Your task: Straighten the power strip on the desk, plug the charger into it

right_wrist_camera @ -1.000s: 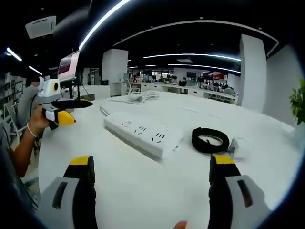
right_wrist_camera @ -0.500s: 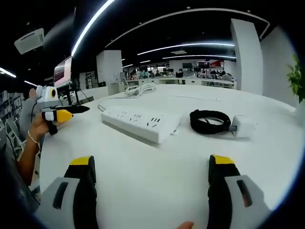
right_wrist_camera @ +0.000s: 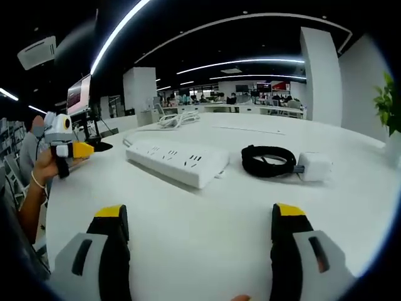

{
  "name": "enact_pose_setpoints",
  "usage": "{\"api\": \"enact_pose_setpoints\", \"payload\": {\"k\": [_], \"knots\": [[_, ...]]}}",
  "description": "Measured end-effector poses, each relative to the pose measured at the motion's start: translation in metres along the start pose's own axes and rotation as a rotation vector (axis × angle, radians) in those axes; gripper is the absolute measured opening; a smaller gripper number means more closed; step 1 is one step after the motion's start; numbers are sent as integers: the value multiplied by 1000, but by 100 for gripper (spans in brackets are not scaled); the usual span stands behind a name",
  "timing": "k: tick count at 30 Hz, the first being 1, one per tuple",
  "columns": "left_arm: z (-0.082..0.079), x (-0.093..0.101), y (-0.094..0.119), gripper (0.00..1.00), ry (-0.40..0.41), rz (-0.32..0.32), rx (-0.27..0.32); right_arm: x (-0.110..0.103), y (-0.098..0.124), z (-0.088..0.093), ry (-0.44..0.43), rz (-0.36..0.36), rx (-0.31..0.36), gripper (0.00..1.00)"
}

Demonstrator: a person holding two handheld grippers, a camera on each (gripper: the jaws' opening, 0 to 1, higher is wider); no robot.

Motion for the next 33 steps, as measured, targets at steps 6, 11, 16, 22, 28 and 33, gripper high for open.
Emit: {"api": "enact_pose_setpoints", "payload": {"k": [6,11,16,22,28,33], "knots": [[13,2,-2,81,-97,16,-140,9,1,0,-18,45,-8,77],[15,1,-8,72,-80,8,-133,9,1,0,-28,31,-5,82],[9,5,-11,63,-33,14,-84,8,3,1,-25,53,-12,88],[16,16,-11,64,-37,87,-134,7,9,7,23,79,-32,92],[13,19,-14,66,91,115,-64,6,19,13,-12,137,-16,94],[24,16,-13,60,-129,31,-112,18,25,22,-47,305,-37,93]]}}
Point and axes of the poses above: the point that each gripper's makers call its tool centre point, and the gripper's own axes: y roughly backward along the fingers, x roughly to its right, z roughly out of its underside, the point moved 5 cm from there along y, roughly backward along the fingers, and after that the axes turned 5 degrees about y, right-handed, at the moved point
